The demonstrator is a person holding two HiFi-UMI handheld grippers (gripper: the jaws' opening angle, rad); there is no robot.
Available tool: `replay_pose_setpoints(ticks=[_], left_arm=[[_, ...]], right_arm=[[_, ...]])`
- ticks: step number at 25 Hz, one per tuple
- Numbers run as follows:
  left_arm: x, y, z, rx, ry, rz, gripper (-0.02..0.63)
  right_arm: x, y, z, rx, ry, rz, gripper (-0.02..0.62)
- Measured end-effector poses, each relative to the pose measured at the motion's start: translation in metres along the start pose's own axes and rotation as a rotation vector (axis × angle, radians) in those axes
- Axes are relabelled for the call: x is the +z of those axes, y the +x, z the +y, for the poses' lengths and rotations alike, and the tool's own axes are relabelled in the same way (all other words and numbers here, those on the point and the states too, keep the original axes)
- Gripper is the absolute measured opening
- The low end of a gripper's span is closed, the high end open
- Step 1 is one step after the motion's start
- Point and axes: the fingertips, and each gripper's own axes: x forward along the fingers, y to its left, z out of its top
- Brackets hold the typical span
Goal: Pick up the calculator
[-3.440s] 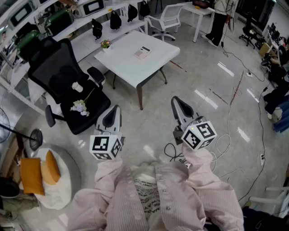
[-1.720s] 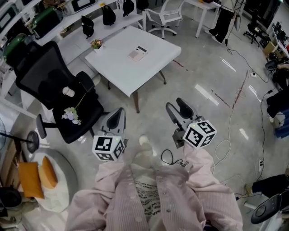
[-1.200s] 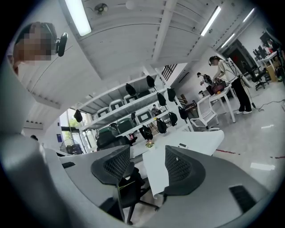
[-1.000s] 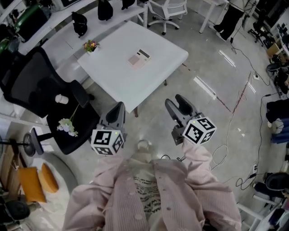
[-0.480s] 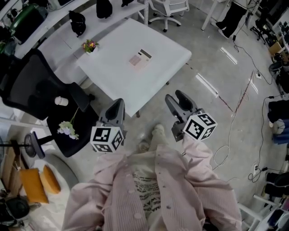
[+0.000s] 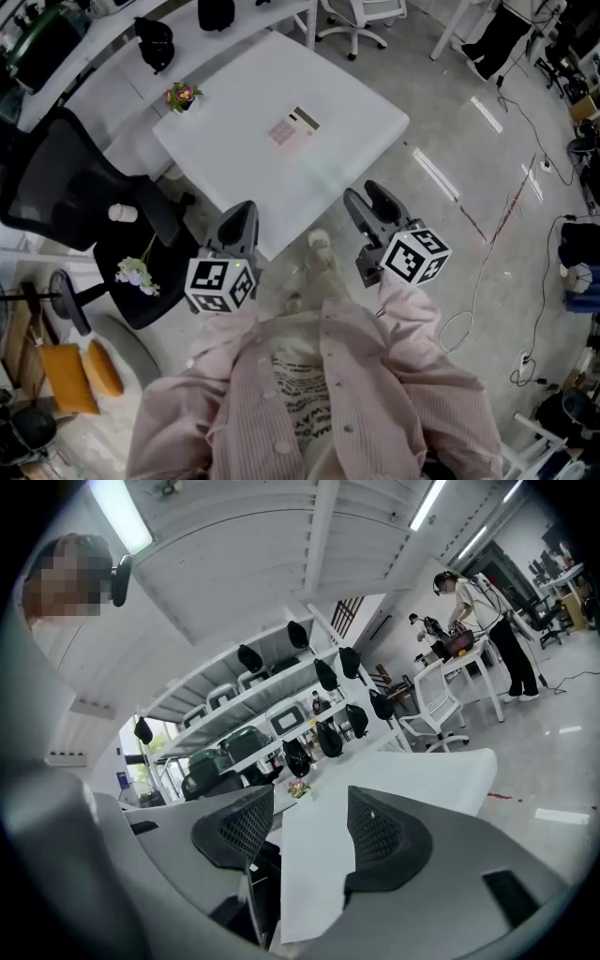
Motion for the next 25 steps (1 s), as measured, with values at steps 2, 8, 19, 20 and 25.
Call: replay_pose_setpoints(ticks=[2,8,19,20,25], left_arm=[[0.001,0.017,0.009,0.016,-0.014,0.009,0.001],[0.001,0.069,0.03,0.068,-0.074,0.049,0.001],[-0.013,0.144,0.058,0.146,-0.163,0.115,0.001],[-0.015,0.149,0.061,0.155,-0.172,0.12,0.0],[-0.026,0.172,0.075,0.201,-0.217,0.145,0.0]], right_arm=[[0.004,0.02,-0.012,0.008,0.008,0.019,0.216],[0.014,0.077,-0.052,0.033,0.036,0.105,0.216],[0.016,0.165,-0.108,0.088,0.069,0.242,0.216],[0.015,0.172,-0.112,0.094,0.07,0.255,0.216],[0.006,0.207,-0.132,0.115,0.074,0.327,0.216]])
